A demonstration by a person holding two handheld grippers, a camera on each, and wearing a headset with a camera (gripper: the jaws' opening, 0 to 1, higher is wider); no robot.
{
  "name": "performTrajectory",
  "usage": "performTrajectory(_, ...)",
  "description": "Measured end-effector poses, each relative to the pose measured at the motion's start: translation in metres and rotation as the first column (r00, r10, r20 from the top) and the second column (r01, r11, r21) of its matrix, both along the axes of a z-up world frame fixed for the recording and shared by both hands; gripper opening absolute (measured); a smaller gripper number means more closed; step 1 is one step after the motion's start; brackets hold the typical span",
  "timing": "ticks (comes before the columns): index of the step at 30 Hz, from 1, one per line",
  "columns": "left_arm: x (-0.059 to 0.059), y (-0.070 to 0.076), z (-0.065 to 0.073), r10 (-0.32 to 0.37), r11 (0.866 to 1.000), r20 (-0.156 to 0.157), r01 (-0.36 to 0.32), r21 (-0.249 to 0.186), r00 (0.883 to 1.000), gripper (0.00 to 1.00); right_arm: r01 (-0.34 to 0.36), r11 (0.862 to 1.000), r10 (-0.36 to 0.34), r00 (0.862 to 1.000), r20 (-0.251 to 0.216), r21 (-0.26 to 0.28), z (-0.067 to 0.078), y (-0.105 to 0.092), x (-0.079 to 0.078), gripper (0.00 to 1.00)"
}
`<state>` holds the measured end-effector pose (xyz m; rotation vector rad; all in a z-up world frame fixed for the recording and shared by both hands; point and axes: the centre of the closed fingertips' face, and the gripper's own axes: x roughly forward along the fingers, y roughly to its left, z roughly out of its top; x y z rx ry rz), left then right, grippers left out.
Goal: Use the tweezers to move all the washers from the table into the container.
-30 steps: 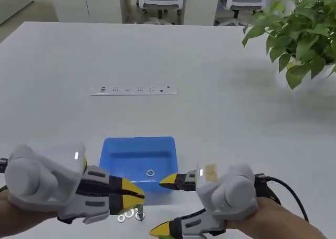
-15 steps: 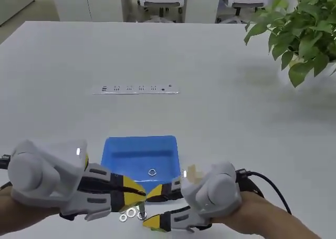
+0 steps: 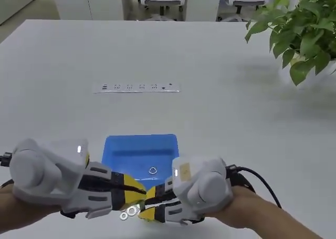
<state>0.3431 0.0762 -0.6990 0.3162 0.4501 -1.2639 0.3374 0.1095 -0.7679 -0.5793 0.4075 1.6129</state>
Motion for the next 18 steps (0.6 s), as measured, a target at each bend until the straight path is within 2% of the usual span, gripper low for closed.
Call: performTrajectory(18, -0.0043, 0.001, -0.0014, 0.011, 1.0, -0.008, -0.011, 0.002, 1.0, 0.06, 0.005, 1.0, -0.005, 1.0, -0.021, -0.008, -0.0001, -0.0008, -0.0023, 0.09)
